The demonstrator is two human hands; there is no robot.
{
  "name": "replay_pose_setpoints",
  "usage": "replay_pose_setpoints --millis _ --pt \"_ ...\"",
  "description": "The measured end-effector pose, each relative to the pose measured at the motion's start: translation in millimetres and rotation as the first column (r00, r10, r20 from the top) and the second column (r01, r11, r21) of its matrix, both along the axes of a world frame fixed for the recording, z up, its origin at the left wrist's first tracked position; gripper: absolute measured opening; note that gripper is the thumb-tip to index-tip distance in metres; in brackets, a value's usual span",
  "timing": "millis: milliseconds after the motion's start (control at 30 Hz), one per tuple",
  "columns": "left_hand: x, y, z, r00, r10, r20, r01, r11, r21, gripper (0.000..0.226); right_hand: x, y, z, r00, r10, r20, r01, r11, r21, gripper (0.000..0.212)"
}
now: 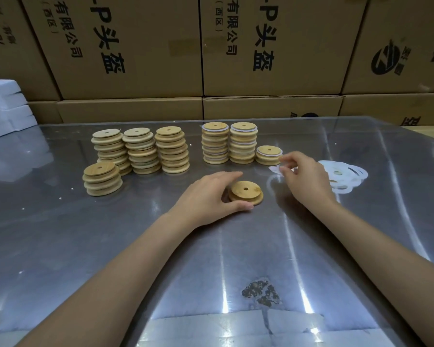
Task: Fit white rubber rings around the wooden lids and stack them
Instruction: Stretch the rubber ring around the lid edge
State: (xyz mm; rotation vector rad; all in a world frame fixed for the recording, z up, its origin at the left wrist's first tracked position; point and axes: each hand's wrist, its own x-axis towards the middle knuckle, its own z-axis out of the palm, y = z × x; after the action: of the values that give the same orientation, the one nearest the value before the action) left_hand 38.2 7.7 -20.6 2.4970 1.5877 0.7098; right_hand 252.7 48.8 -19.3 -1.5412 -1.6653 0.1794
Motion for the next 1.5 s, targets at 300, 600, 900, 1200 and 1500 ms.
replay_pose_setpoints --millis 300,600,900,1200,1500 --pt "-0.3 4.6 -8.4 0.969 0.013 0.248 0.021 0.991 -0.135 0.090 -36.4 -28.9 7.0 0.870 0.487 0.083 -0.494 0.856 0.152 0.021" --pt "-1.0 5.6 -8.5 0.948 -0.028 0.316 0.061 0.994 -0.096 0.090 -32.4 -21.9 3.9 0.923 0.368 0.112 -0.374 0.927 0.036 0.012" --pt "2.3 1.7 -3.1 0.946 -0.185 0.266 0.145 0.976 0.162 0.082 -30.4 -15.5 -1.4 0.899 0.417 -0.136 -0.434 0.892 -0.130 0.021" --pt "3.2 0.1 3.0 0.734 -0.001 0.680 0.105 0.988 -0.112 0.035 -31.4 -19.7 2.1 0.868 0.453 -0.202 -0.447 0.891 0.077 0.010" --pt "0.6 0.9 4.3 0.706 0.005 0.708 0.038 0.998 -0.045 0.016 -33.7 -26.5 4.7 0.834 0.480 -0.272 -0.453 0.877 0.159 0.015"
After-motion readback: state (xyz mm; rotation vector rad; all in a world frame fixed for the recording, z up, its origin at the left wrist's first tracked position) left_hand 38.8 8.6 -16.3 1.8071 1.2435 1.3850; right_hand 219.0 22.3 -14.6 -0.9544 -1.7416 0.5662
